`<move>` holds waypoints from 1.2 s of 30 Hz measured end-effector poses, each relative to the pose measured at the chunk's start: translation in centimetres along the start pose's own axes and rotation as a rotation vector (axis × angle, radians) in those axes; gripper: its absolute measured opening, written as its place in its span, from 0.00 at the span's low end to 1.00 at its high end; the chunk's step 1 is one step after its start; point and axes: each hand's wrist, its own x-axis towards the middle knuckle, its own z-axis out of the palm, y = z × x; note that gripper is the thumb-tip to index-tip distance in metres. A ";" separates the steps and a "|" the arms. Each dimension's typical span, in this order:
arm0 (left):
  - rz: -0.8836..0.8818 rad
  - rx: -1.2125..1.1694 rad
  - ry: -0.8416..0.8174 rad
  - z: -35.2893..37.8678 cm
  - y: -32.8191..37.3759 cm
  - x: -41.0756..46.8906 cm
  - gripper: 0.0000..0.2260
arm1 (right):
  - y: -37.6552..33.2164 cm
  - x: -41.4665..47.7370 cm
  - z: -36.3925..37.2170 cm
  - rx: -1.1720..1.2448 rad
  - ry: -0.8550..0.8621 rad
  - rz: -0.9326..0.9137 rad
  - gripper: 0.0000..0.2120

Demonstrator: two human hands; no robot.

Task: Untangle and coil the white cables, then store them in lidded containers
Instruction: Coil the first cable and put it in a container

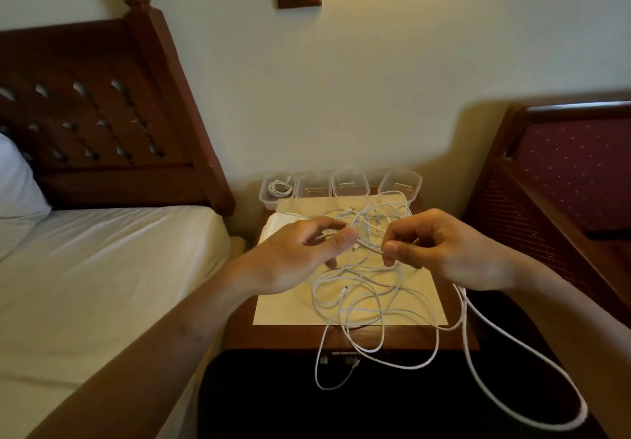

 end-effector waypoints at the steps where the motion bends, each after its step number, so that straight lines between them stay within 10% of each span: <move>1: 0.025 -0.036 -0.015 0.2 0.0 0.0 0.25 | 0.1 0.2 -0.1 -0.005 -0.009 -0.005 0.11; 6: -0.061 -0.365 -0.260 0.5 0.4 0.3 0.34 | 0.3 1.1 -0.4 -0.196 -0.074 -0.004 0.10; 12: -0.083 -0.878 -0.434 1.5 -0.4 0.3 0.14 | 1.1 2.3 -0.5 -0.302 0.081 -0.121 0.06; 21: 0.441 -1.656 -0.243 5.9 -0.2 0.3 0.15 | 3.5 2.4 5.8 -0.031 0.459 -0.046 0.15; 26: 0.448 -1.415 0.122 6.1 1.3 1.4 0.18 | 1.9 0.9 9.2 0.248 0.365 0.049 0.25; 30: 0.416 -1.060 0.236 6.3 1.2 1.9 0.21 | 2.5 0.1 8.8 0.038 0.321 0.054 0.14; 36: 0.370 -0.006 0.209 5.5 -0.3 1.9 0.33 | 0.5 -0.7 7.7 -0.161 0.273 0.165 0.06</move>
